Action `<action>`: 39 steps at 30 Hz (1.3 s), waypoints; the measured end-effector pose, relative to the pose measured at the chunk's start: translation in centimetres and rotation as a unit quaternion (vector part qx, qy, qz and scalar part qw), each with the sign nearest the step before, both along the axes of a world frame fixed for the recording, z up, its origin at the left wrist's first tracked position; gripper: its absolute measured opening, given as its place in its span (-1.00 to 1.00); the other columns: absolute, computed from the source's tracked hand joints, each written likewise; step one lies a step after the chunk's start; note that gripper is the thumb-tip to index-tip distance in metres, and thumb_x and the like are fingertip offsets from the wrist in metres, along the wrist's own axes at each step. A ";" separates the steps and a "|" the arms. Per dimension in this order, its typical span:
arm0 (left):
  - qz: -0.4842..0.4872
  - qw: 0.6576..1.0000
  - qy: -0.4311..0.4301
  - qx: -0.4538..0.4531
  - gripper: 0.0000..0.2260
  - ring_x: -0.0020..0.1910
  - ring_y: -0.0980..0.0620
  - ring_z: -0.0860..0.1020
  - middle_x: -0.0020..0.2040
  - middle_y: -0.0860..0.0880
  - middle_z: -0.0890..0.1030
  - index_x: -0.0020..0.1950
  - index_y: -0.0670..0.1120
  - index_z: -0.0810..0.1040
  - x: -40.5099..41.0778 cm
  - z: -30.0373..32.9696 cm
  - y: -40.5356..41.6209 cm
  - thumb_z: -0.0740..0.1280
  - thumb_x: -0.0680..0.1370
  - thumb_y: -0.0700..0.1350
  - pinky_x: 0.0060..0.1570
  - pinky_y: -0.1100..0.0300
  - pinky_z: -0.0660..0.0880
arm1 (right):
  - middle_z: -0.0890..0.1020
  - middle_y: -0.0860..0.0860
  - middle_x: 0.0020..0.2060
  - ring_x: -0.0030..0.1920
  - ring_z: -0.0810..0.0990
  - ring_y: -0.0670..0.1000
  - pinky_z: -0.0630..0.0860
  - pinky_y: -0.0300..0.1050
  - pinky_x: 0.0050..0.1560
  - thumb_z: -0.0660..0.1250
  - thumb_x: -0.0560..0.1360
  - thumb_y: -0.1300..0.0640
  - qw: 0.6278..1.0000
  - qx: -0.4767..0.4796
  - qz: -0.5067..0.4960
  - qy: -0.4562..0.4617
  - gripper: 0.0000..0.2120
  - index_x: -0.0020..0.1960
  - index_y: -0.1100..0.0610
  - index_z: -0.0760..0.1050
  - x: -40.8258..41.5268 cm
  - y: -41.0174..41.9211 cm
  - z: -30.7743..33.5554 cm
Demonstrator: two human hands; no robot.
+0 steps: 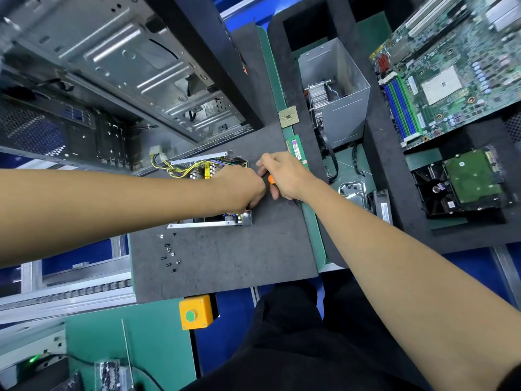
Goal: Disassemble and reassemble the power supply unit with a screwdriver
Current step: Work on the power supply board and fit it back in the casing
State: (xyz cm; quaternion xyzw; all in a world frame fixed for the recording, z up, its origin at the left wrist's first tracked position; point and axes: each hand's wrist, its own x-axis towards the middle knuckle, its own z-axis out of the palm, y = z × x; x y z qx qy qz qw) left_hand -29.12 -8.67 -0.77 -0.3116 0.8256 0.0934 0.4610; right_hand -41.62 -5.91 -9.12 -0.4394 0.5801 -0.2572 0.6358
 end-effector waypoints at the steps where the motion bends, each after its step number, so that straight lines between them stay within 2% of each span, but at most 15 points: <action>1: -0.008 1.000 -0.008 0.000 -0.83 -0.01 -0.10 0.61 -0.10 0.03 0.48 0.00 0.07 0.65 -0.2 0.1 0.0 0.44 0.49 -0.19 -0.14 0.07 0.58 | 0.59 0.14 -0.51 -0.67 0.31 0.05 0.22 -0.30 -0.65 0.06 0.59 -0.10 1.000 0.000 0.001 0.001 -0.66 -0.03 0.02 0.55 0.0 0.0 0.0; 5: -0.026 0.999 -0.039 0.011 -0.88 -0.08 -0.07 0.56 -0.15 0.03 0.45 -0.02 0.06 0.67 -1.2 0.3 -0.4 0.51 0.48 -0.11 -0.22 0.11 0.52 | 0.57 0.11 -0.55 -0.67 0.31 0.03 0.22 -0.31 -0.65 0.04 0.58 -0.11 1.000 -0.005 0.006 0.006 -0.61 0.01 0.04 0.58 0.0 0.0 0.0; 8: -0.026 0.998 -0.043 0.031 -0.91 -0.02 -0.06 0.58 -0.12 0.03 0.52 -0.03 0.09 0.69 -1.1 0.4 -0.9 0.51 0.49 -0.05 -0.15 0.09 0.55 | 0.57 0.13 -0.56 -0.68 0.30 0.02 0.21 -0.32 -0.65 0.03 0.57 -0.12 1.000 -0.003 0.004 -0.002 -0.59 0.03 0.06 0.58 -0.1 0.0 -0.1; 12: -0.015 0.998 -0.028 0.048 -0.91 -0.01 -0.01 0.60 -0.16 0.08 0.59 -0.08 0.08 0.70 -0.9 0.5 -1.3 0.51 0.46 -0.09 -0.07 0.08 0.59 | 0.58 0.14 -0.56 -0.68 0.30 0.02 0.20 -0.32 -0.64 0.03 0.54 -0.14 1.000 -0.002 0.004 -0.001 -0.60 0.02 0.03 0.57 0.0 0.1 -0.1; 17: -0.001 0.999 -0.033 0.030 -0.89 -0.02 -0.01 0.57 -0.16 0.10 0.55 -0.11 0.12 0.66 -0.4 0.0 -1.4 0.54 0.44 -0.05 -0.23 0.14 0.51 | 0.59 0.14 -0.54 -0.68 0.29 0.02 0.21 -0.31 -0.64 0.02 0.58 -0.12 1.000 -0.004 0.003 0.004 -0.61 0.06 0.03 0.56 0.0 0.0 -0.2; 21: 0.012 0.999 -0.027 0.017 -0.75 -0.09 0.04 0.53 -0.26 0.15 0.46 -0.31 0.14 0.53 -0.1 -0.6 -1.6 0.58 0.40 -0.05 -0.37 0.19 0.34 | 0.57 0.12 -0.56 -0.68 0.29 0.01 0.21 -0.31 -0.64 0.02 0.59 -0.11 1.000 -0.004 0.000 0.004 -0.60 0.05 0.06 0.56 -0.1 0.1 -0.2; 25: 0.031 0.999 -0.018 0.014 -0.73 -0.13 0.06 0.54 -0.27 0.14 0.53 -0.35 0.13 0.52 0.3 -0.9 -1.6 0.59 0.38 -0.08 -0.32 0.19 0.39 | 0.58 0.13 -0.55 -0.68 0.30 0.00 0.21 -0.31 -0.65 0.02 0.60 -0.11 1.000 -0.004 0.002 0.005 -0.62 0.03 0.03 0.56 -0.1 0.1 -0.2; 28: 0.028 0.999 -0.015 0.013 -0.75 -0.10 0.02 0.57 -0.25 0.11 0.55 -0.33 0.10 0.54 0.2 -1.0 -1.5 0.58 0.38 -0.10 -0.28 0.17 0.43 | 0.58 0.12 -0.55 -0.68 0.30 -0.01 0.21 -0.31 -0.66 0.02 0.61 -0.10 1.000 -0.007 0.001 0.006 -0.61 0.05 0.06 0.57 -0.1 0.1 -0.1; 31: 0.012 1.000 -0.013 0.024 -0.87 -0.08 -0.02 0.62 -0.15 0.04 0.64 -0.19 0.06 0.66 0.0 -0.9 -1.2 0.56 0.40 -0.13 -0.24 0.16 0.51 | 0.57 0.12 -0.56 -0.68 0.30 0.00 0.21 -0.32 -0.66 0.04 0.61 -0.09 1.000 -0.010 -0.002 0.003 -0.62 0.03 0.07 0.57 -0.1 0.0 -0.2; 34: 0.001 1.000 0.005 0.023 -0.85 -0.07 -0.08 0.63 -0.09 0.00 0.65 -0.07 0.02 0.70 -0.1 -0.9 -1.1 0.55 0.40 -0.17 -0.16 0.10 0.57 | 0.56 0.11 -0.57 -0.69 0.31 0.00 0.20 -0.31 -0.65 0.03 0.60 -0.09 1.000 -0.014 -0.001 0.001 -0.61 0.00 0.07 0.59 -0.1 -0.1 -0.3; 36: 0.011 0.999 0.027 0.023 -0.79 -0.09 -0.08 0.62 -0.14 0.05 0.61 -0.07 0.04 0.70 0.1 -1.2 -1.3 0.58 0.37 -0.19 -0.16 0.11 0.56 | 0.56 0.12 -0.56 -0.69 0.32 0.00 0.20 -0.32 -0.66 0.02 0.60 -0.08 1.000 -0.018 0.002 0.003 -0.60 0.00 0.03 0.61 0.0 -0.1 -0.4; 39: 0.038 0.997 0.056 0.027 -0.72 -0.12 -0.02 0.62 -0.28 0.15 0.47 -0.15 0.13 0.66 0.7 -2.0 -1.5 0.60 0.31 -0.20 -0.31 0.18 0.42 | 0.55 0.13 -0.56 -0.67 0.33 0.03 0.21 -0.31 -0.65 0.01 0.56 -0.11 1.000 -0.020 0.008 0.002 -0.58 0.01 0.02 0.61 0.0 -0.1 -0.4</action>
